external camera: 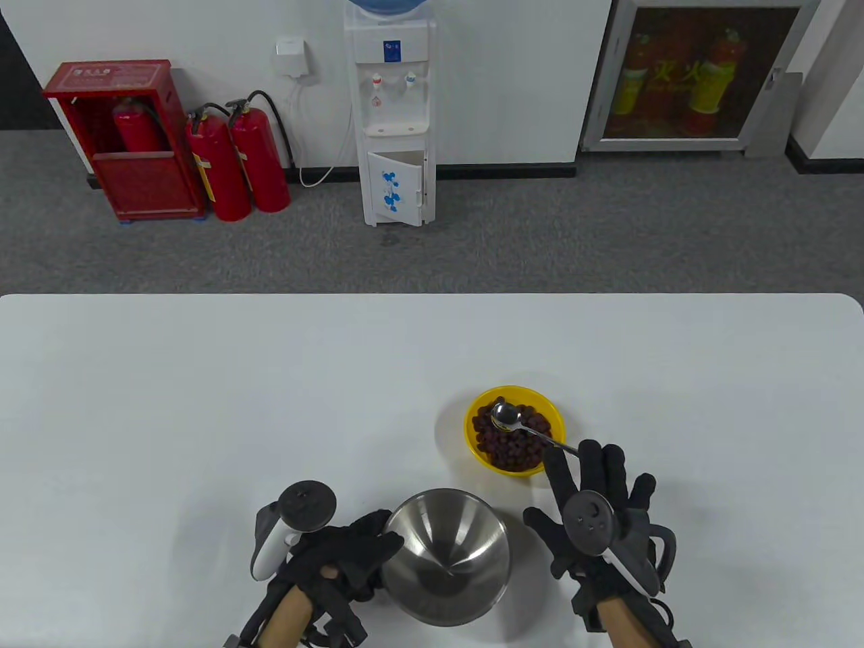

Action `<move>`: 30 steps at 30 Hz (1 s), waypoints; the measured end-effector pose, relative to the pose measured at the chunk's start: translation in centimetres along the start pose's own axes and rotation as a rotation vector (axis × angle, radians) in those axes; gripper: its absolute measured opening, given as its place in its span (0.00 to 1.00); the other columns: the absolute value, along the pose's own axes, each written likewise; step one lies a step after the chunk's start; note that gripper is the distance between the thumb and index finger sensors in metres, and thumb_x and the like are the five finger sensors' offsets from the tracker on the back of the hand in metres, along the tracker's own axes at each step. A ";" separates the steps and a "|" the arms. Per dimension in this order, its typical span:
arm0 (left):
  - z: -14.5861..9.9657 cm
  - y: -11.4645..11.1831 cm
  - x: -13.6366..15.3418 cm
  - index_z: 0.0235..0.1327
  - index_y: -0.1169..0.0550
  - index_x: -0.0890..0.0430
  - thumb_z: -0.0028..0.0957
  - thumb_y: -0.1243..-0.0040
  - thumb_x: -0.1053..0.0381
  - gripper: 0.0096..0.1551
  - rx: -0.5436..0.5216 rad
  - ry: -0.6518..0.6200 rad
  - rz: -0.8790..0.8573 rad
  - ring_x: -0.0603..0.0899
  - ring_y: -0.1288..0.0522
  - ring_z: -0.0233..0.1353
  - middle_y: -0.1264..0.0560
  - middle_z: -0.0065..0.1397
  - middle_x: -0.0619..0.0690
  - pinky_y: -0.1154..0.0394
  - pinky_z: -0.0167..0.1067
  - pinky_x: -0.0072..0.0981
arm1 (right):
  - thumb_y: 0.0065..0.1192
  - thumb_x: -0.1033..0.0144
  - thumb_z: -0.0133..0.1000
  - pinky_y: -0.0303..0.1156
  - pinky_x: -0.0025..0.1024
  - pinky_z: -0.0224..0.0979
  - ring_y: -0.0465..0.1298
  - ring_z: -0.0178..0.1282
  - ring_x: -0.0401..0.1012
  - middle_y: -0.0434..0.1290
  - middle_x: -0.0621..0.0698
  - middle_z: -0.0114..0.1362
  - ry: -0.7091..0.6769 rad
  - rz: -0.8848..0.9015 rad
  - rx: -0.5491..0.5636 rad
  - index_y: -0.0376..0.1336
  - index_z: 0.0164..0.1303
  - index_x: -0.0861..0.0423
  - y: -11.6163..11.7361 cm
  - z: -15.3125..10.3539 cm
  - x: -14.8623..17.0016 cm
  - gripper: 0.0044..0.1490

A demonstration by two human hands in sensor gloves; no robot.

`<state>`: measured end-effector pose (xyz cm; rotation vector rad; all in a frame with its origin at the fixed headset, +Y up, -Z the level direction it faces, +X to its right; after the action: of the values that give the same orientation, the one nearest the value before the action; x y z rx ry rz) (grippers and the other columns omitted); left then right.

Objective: Scoop dry cranberries into mixing bowl using steel spoon

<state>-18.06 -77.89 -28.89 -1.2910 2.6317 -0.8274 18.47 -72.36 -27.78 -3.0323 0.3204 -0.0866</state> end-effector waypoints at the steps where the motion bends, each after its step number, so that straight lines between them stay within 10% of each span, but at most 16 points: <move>1: -0.2 0.5 0.0 0.74 0.38 0.52 0.50 0.45 0.30 0.44 -0.052 -0.002 0.018 0.54 0.15 0.34 0.14 0.47 0.52 0.19 0.37 0.46 | 0.55 0.24 0.45 0.27 0.70 0.76 0.29 0.87 0.49 0.26 0.43 0.84 0.001 0.000 0.000 0.33 0.75 0.24 0.0 0.0 0.0 0.55; 6: -1.3 2.7 0.3 0.77 0.45 0.44 0.49 0.49 0.29 0.46 -0.325 0.019 0.141 0.62 0.21 0.63 0.26 0.72 0.56 0.26 0.57 0.58 | 0.55 0.24 0.45 0.27 0.70 0.76 0.29 0.87 0.49 0.26 0.43 0.84 0.004 0.015 -0.016 0.33 0.75 0.24 0.2 0.1 0.1 0.55; 12: -1.7 3.9 0.8 0.77 0.51 0.34 0.46 0.50 0.26 0.47 -0.509 0.114 0.585 0.62 0.50 0.86 0.54 0.87 0.49 0.51 0.75 0.71 | 0.55 0.24 0.45 0.27 0.70 0.76 0.29 0.87 0.49 0.26 0.43 0.84 0.018 0.015 -0.030 0.33 0.75 0.24 0.4 0.1 0.4 0.55; 17: -1.5 3.7 1.1 0.74 0.60 0.27 0.44 0.54 0.21 0.49 -0.514 0.204 0.846 0.57 0.73 0.86 0.75 0.83 0.42 0.72 0.72 0.72 | 0.55 0.24 0.45 0.27 0.70 0.76 0.29 0.87 0.49 0.26 0.43 0.84 0.033 0.027 -0.037 0.33 0.76 0.25 0.5 0.2 0.7 0.55; 30: -1.4 3.2 1.1 0.73 0.61 0.27 0.43 0.54 0.20 0.50 -0.458 0.160 0.732 0.57 0.73 0.86 0.74 0.84 0.41 0.73 0.71 0.72 | 0.56 0.33 0.50 0.40 0.65 0.80 0.42 0.87 0.50 0.40 0.47 0.86 0.144 0.294 0.196 0.40 0.79 0.39 -0.9 1.7 2.2 0.51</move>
<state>-21.46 -76.48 -29.20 -0.2139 3.1690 -0.2228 20.94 -71.82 -29.25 -2.7574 0.7188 -0.2969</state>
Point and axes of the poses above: the tracker on the back of each hand, its own x axis roughly to the little-finger side, its own z axis roughly from the wrist to the fingertips, y = z × x, the point moved 1 cm from there along z, roughly from the wrist to the fingertips
